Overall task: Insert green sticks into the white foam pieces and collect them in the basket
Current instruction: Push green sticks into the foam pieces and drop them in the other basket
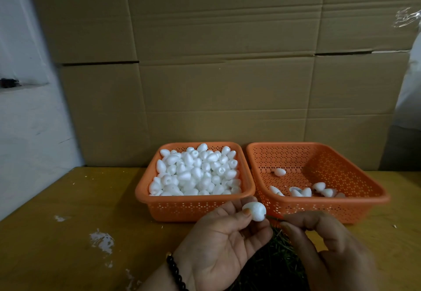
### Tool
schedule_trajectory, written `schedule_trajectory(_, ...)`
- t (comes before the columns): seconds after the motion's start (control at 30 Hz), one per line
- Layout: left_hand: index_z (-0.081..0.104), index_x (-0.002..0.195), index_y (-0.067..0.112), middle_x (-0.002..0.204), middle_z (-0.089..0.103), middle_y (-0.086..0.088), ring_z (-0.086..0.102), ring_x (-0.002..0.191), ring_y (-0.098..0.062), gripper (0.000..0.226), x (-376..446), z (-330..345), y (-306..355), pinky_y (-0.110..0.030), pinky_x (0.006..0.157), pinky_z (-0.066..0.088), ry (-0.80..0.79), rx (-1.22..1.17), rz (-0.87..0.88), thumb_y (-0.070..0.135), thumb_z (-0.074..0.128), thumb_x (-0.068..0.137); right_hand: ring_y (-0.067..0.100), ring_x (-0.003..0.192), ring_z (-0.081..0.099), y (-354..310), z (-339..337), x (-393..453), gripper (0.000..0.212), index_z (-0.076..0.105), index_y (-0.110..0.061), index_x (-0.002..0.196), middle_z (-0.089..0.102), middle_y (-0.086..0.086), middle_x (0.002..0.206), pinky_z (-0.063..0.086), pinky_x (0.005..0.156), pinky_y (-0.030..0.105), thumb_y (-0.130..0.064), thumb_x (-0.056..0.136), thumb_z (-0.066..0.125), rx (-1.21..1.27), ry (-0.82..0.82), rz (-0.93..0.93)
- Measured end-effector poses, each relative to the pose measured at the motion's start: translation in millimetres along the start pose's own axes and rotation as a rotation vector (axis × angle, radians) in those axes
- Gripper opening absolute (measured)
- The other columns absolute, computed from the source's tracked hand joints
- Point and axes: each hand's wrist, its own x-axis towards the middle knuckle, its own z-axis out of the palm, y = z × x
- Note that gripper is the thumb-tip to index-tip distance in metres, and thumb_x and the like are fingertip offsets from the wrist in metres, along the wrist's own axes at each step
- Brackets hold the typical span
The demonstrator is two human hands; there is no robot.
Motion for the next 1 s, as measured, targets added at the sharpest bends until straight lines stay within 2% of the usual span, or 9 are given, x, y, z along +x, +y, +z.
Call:
schedule_trajectory(0.13,0.072,0.092,0.001,0.088,0.067,-0.017,0.067,0.071,-0.024,0.021,0.3,-0.9,0.0,-0.036,0.066,0.059,0.007,0.028,0.018,-0.005,0.058,0.078,-0.027,0.104,0.044,2.1,2.6,-2.0,0.010,0.063,-0.024,0.080,0.060,-0.031,0.095,0.026,0.090,-0.006,-0.032,0.076,0.057,0.019,0.025,0.005)
schedule_trajectory(0.23,0.070,0.096,0.000,0.088,0.067,-0.017,0.066,0.071,-0.024,0.023,0.8,-1.5,0.0,-0.035,0.064,0.058,0.016,0.018,0.016,-0.005,0.058,0.077,-0.014,0.102,0.058,3.5,4.5,-3.9,0.011,0.060,-0.019,0.073,0.069,-0.013,0.098,0.029,0.093,-0.002,-0.029,0.076,0.058,0.117,0.034,0.025)
schedule_trajectory(0.4,0.066,0.102,-0.001,0.089,0.066,-0.018,0.066,0.072,-0.024,0.027,0.0,-1.7,1.7,-0.034,0.063,0.059,0.009,-0.004,0.006,-0.004,0.058,0.077,-0.010,0.097,0.062,5.3,5.6,-9.7,0.012,0.058,-0.018,0.076,0.072,-0.019,0.091,0.033,0.091,-0.002,-0.009,0.073,0.066,0.161,0.030,0.051)
schedule_trajectory(0.47,0.066,0.104,-0.001,0.090,0.065,-0.019,0.065,0.073,-0.025,0.028,-0.6,-1.7,2.0,-0.035,0.064,0.059,0.004,-0.008,-0.004,-0.004,0.058,0.077,-0.003,0.092,0.067,6.5,4.7,-10.4,0.006,0.060,-0.026,0.082,0.071,-0.022,0.088,0.044,0.089,0.008,-0.022,0.082,0.065,0.183,0.047,0.073)
schedule_trajectory(0.53,0.068,0.102,0.000,0.090,0.065,-0.018,0.065,0.072,-0.024,0.026,-1.1,-1.9,1.1,-0.036,0.064,0.059,-0.002,0.010,-0.012,-0.003,0.058,0.078,0.003,0.072,0.070,2.7,1.7,-7.2,0.003,0.059,-0.038,0.087,0.070,-0.021,0.081,0.057,0.069,0.027,-0.039,0.086,0.060,0.224,0.053,0.161)
schedule_trajectory(0.6,0.070,0.099,0.002,0.091,0.065,-0.017,0.065,0.072,-0.022,0.024,-1.2,-2.5,0.1,-0.036,0.064,0.058,-0.007,0.028,-0.017,-0.002,0.058,0.079,-0.003,0.062,0.066,-0.5,-1.9,-1.6,0.015,0.061,-0.042,0.090,0.068,-0.022,0.079,0.054,0.059,0.019,-0.054,0.086,0.054,0.174,0.027,0.162)
schedule_trajectory(0.7,0.070,0.100,0.002,0.091,0.065,-0.018,0.065,0.071,-0.022,0.024,-1.4,-3.6,0.6,-0.036,0.063,0.059,-0.017,0.015,-0.026,-0.002,0.057,0.081,-0.017,0.077,0.059,-6.2,-4.1,3.4,0.018,0.067,-0.031,0.090,0.066,-0.027,0.091,0.041,0.072,-0.001,-0.046,0.085,0.058,0.122,-0.009,0.122)
schedule_trajectory(0.87,0.071,0.099,-0.003,0.093,0.064,-0.022,0.066,0.071,-0.026,0.023,-1.7,-4.9,2.6,-0.036,0.062,0.060,-0.067,-0.063,-0.066,-0.004,0.055,0.082,-0.001,0.038,0.054,-6.5,-3.7,0.1,0.024,0.057,-0.033,0.073,0.059,-0.015,0.049,0.043,0.044,0.011,-0.054,0.074,0.066,0.171,-0.002,0.162)
schedule_trajectory(1.0,0.070,0.101,-0.008,0.094,0.065,-0.026,0.068,0.072,-0.029,0.023,-1.6,-7.1,5.1,-0.038,0.062,0.060,-0.087,-0.131,-0.102,-0.005,0.055,0.085,-0.003,0.037,0.051,-7.3,-8.1,3.0,0.040,0.053,-0.029,0.065,0.056,-0.013,0.049,0.039,0.039,0.010,-0.067,0.075,0.059,0.149,-0.034,0.137)
